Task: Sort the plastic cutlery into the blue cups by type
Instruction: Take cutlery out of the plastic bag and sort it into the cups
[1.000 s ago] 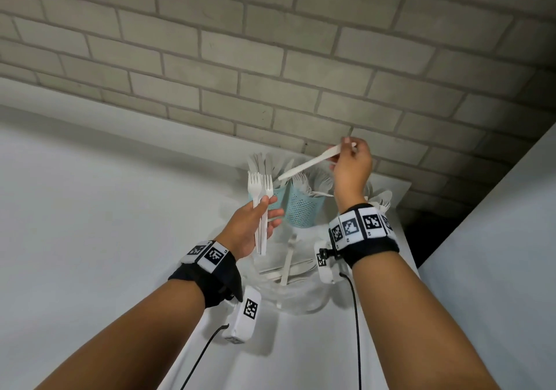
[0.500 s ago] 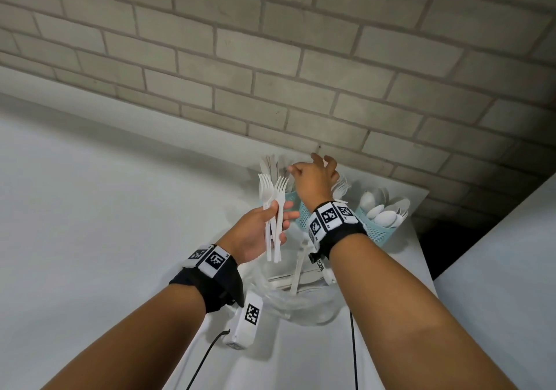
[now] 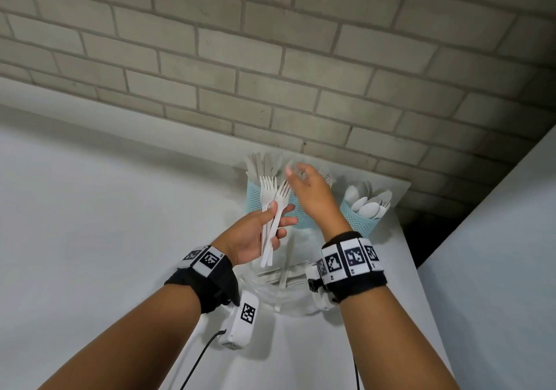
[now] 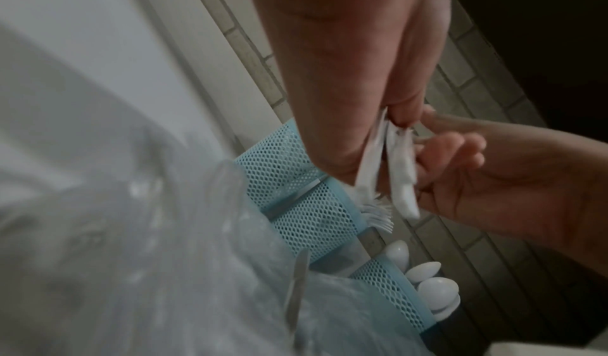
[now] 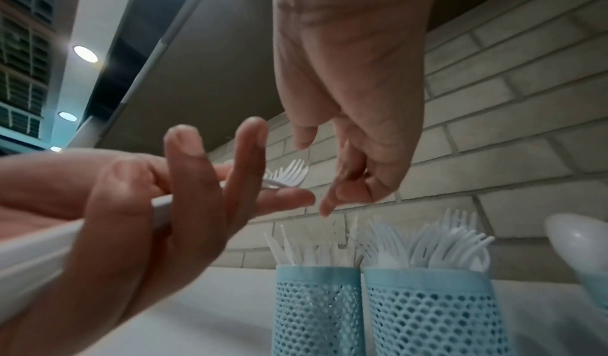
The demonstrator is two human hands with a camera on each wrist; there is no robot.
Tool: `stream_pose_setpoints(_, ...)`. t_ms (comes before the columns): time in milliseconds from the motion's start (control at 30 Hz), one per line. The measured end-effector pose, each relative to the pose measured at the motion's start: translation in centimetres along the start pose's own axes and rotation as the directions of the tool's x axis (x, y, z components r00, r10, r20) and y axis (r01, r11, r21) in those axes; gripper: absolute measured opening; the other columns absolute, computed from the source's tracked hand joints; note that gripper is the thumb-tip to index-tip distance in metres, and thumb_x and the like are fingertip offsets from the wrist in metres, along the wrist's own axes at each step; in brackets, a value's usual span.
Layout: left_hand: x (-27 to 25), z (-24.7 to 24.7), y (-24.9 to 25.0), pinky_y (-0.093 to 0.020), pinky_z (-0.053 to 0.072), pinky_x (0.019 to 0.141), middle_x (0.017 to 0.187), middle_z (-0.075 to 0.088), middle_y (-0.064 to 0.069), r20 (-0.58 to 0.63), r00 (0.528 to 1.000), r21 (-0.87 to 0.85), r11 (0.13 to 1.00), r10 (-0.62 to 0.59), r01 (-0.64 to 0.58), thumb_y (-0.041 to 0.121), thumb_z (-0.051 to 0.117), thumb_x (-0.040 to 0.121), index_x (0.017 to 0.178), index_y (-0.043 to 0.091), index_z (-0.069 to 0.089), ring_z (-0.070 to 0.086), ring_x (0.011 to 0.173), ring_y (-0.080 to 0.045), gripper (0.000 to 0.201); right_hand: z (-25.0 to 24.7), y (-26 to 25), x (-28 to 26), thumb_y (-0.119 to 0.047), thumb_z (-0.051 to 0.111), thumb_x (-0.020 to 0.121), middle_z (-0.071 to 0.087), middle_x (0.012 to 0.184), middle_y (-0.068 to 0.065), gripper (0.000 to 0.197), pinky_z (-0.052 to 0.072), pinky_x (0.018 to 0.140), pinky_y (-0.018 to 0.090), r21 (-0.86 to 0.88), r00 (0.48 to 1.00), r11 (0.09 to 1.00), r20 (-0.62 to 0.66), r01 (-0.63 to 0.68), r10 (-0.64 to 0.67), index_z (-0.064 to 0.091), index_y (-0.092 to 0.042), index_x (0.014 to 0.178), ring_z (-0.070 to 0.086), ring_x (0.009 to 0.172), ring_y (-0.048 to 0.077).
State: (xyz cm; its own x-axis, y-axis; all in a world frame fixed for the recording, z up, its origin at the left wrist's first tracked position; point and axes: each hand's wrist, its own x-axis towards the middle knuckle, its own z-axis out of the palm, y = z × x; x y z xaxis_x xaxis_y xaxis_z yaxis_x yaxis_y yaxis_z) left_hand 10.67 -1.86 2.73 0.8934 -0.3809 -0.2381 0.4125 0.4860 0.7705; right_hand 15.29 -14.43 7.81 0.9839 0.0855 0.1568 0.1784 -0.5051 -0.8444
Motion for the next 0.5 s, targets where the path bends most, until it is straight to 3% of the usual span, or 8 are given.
stream_pose_setpoints(67, 0.0, 0.4, -0.2, -0.012, 0.039, 0.042, 0.073, 0.067, 0.003, 0.006, 1.0, 0.032, 0.999, -0.014, 0.014, 0.042, 0.033, 0.098, 0.117, 0.012, 0.059, 0.048, 0.051, -0.004, 0.043, 0.0, 0.5, -0.5, -0.043, 0.043, 0.096, 0.058, 0.127, 0.005, 0.048, 0.048, 0.083, 0.026, 0.058, 0.993, 0.995, 0.093, -0.084, 0.079, 0.045, -0.015, 0.136, 0.064, 0.087, 0.014)
stream_pose_setpoints(100, 0.0, 0.6, -0.3, -0.011, 0.037, 0.041, 0.07, 0.065, 0.004, 0.01, 1.0, 0.044, 0.999, -0.025, 0.024, 0.045, 0.031, 0.098, 0.114, 0.012, 0.06, 0.045, 0.05, -0.003, 0.047, 0.1, 0.6, -0.8, -0.042, 0.042, 0.097, 0.062, 0.118, 0.004, 0.046, 0.051, 0.077, 0.025, 0.148, 0.985, 0.98, 0.136, -0.13, 0.11, 0.047, -0.015, 0.133, 0.064, 0.077, 0.011)
stream_pose_setpoints(200, -0.2, 1.1, -0.5, -0.011, 0.034, 0.039, 0.066, 0.063, 0.004, 0.034, 0.998, 0.063, 0.997, -0.053, 0.05, 0.053, 0.024, 0.096, 0.108, 0.01, 0.059, 0.043, 0.047, -0.003, 0.056, 0.4, 0.9, -1.5, -0.039, 0.041, 0.098, 0.066, 0.092, -0.004, 0.033, 0.052, 0.06, 0.018, 0.338, 0.967, 0.92, 0.222, -0.199, 0.128, 0.057, -0.017, 0.118, 0.065, 0.072, 0.01)
stream_pose_setpoints(367, -0.4, 1.7, -0.6, -0.011, 0.036, 0.038, 0.066, 0.068, 0.001, 0.007, 0.999, 0.102, 0.994, -0.034, 0.033, 0.056, 0.018, 0.094, 0.104, 0.013, 0.059, 0.048, 0.045, -0.004, 0.061, 0.6, 1.5, -1.9, -0.029, 0.045, 0.098, 0.068, 0.081, 0.003, 0.026, 0.053, 0.071, 0.027, 0.354, 0.982, 0.92, 0.138, -0.171, 0.129, 0.065, -0.018, 0.087, 0.065, 0.072, 0.016)
stream_pose_setpoints(500, -0.4, 1.9, -0.7, -0.012, 0.044, 0.041, 0.07, 0.071, 0.0, -0.029, 1.0, 0.158, 0.987, 0.009, -0.005, 0.052, 0.021, 0.096, 0.108, 0.016, 0.058, 0.055, 0.047, -0.006, 0.054, 0.8, 1.9, -1.9, -0.028, 0.047, 0.097, 0.067, 0.082, 0.005, 0.026, 0.052, 0.082, 0.038, 0.299, 0.992, 0.946, 0.019, -0.124, 0.125, 0.063, -0.017, 0.08, 0.063, 0.078, 0.021)
